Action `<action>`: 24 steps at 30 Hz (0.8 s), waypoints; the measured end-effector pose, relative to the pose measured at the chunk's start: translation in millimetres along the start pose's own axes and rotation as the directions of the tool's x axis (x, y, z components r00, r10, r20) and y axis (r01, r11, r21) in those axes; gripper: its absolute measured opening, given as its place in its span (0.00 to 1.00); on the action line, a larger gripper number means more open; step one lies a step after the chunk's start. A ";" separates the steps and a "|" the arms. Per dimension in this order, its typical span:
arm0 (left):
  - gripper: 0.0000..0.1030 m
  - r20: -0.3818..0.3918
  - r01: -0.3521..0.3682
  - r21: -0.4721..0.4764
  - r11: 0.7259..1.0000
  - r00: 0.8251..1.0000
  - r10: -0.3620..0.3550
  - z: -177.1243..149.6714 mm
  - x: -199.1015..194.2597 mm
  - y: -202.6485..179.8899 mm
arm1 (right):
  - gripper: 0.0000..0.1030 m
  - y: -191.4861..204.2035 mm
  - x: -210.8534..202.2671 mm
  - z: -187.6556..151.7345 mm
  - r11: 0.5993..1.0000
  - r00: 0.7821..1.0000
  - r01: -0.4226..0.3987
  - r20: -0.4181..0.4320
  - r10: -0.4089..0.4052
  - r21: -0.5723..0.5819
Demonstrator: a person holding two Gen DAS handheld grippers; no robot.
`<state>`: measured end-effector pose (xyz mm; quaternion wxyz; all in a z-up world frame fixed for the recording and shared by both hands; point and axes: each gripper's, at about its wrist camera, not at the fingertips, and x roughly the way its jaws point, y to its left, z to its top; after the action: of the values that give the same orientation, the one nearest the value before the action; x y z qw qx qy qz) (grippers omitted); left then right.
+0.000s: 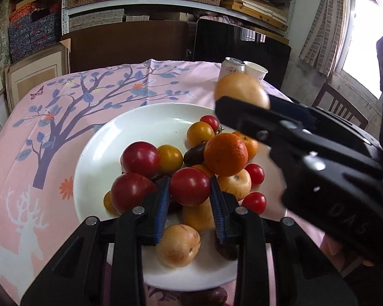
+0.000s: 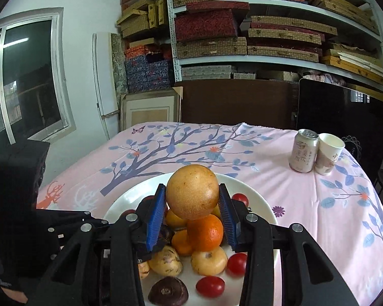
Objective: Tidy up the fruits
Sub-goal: 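Carry the tomato and pepino onto the plate and open both grippers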
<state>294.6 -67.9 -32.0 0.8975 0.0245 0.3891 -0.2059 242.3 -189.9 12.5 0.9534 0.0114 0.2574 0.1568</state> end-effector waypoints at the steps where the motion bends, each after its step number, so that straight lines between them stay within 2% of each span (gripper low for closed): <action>1: 0.29 -0.001 -0.002 0.000 1.000 1.000 0.002 0.7 4.1 0.7 | 0.40 0.9 8.8 -0.6 1.000 1.000 -0.002 -0.014 0.002 -0.002; 8: 0.31 0.014 -0.015 0.021 1.000 1.000 0.014 0.9 9.6 -0.1 | 0.41 9.5 31.3 -2.6 0.999 0.999 -0.025 -0.039 0.024 -0.031; 9: 0.36 0.018 -0.014 0.024 1.000 1.000 0.014 0.0 7.3 -0.2 | 0.50 9.2 29.7 -2.5 0.999 0.999 -0.024 -0.033 0.023 -0.032; 10: 0.43 0.026 -0.020 0.026 0.999 0.999 0.020 -1.7 3.9 -0.4 | 0.55 8.1 25.0 -2.4 0.999 1.000 -0.017 -0.014 0.016 -0.027; 11: 0.45 0.039 -0.029 0.031 0.999 0.999 0.028 -3.8 -1.7 -0.3 | 0.58 7.1 19.1 -2.4 1.000 1.000 -0.009 0.006 0.010 -0.020; 15: 0.53 0.076 -0.034 0.011 0.999 0.997 0.034 -11.1 -26.0 4.6 | 0.58 0.8 -5.6 -1.1 1.000 0.999 -0.015 0.040 0.015 0.014; 19: 0.69 0.127 -0.042 -0.004 0.999 0.991 0.042 -31.9 -62.6 13.6 | 0.61 -13.3 -35.9 -14.6 0.996 0.998 -0.040 0.044 0.037 0.079; 21: 0.74 0.147 -0.054 -0.017 0.998 0.988 0.056 -47.4 -79.1 20.2 | 0.63 -21.8 -50.0 -26.8 0.992 0.998 -0.056 0.032 0.053 0.114; 24: 0.74 0.125 -0.061 -0.052 0.997 0.990 0.067 -71.4 -89.5 34.1 | 0.68 -29.1 -65.2 -47.8 0.979 0.995 -0.091 -0.012 0.095 0.183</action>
<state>203.8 9.2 -22.3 0.9270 0.0026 0.3352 -0.1685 173.8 -240.2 -0.2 0.9373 0.1088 0.2797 0.1771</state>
